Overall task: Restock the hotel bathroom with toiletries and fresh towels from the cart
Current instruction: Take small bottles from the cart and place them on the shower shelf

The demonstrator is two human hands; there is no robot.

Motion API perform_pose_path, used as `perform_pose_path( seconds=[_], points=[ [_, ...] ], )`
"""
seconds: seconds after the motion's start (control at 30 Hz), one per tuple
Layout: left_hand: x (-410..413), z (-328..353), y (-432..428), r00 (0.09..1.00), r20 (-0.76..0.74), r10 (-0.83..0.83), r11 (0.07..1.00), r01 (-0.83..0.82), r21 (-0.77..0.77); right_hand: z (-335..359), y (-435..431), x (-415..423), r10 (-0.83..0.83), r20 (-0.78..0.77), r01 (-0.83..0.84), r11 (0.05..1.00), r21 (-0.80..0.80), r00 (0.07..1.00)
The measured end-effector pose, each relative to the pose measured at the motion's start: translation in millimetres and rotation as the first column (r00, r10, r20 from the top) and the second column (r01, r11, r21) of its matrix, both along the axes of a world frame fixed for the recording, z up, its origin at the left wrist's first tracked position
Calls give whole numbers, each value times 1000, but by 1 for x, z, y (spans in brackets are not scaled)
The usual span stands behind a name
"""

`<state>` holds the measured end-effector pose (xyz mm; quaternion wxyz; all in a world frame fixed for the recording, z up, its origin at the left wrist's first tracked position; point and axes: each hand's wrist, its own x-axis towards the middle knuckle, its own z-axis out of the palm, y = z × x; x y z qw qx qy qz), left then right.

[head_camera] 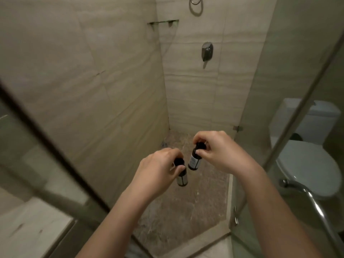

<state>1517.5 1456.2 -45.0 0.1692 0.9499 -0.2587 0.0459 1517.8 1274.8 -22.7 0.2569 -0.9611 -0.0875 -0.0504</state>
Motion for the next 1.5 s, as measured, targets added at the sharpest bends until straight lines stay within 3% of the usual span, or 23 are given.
perform_pose_path(
  seconds=[0.37, 0.7, 0.93, 1.23, 1.5],
  points=[
    [195, 9, -72, 994, -63, 87, 991, -93, -98, 16, -100, 164, -68, 49, 71, 996, -57, 996],
    [345, 24, -109, 998, -53, -39, 996, 35, -80, 16, -151, 300, -110, 27, 111, 993, -43, 994],
    [512, 33, -134, 980, -67, -189, 981, 185, -64, 25, -174, 463, -64, 23, 66, 993, -101, 998],
    [695, 79, -141, 985, 31, -168, 982, 170, -85, 68, -196, 645, -45, 157, 59, 995, -84, 987],
    [823, 114, -137, 991, 28, -133, 991, 134, -26, 106, -201, 791, 99, 203, -79, 992, -102, 974]
  ],
)
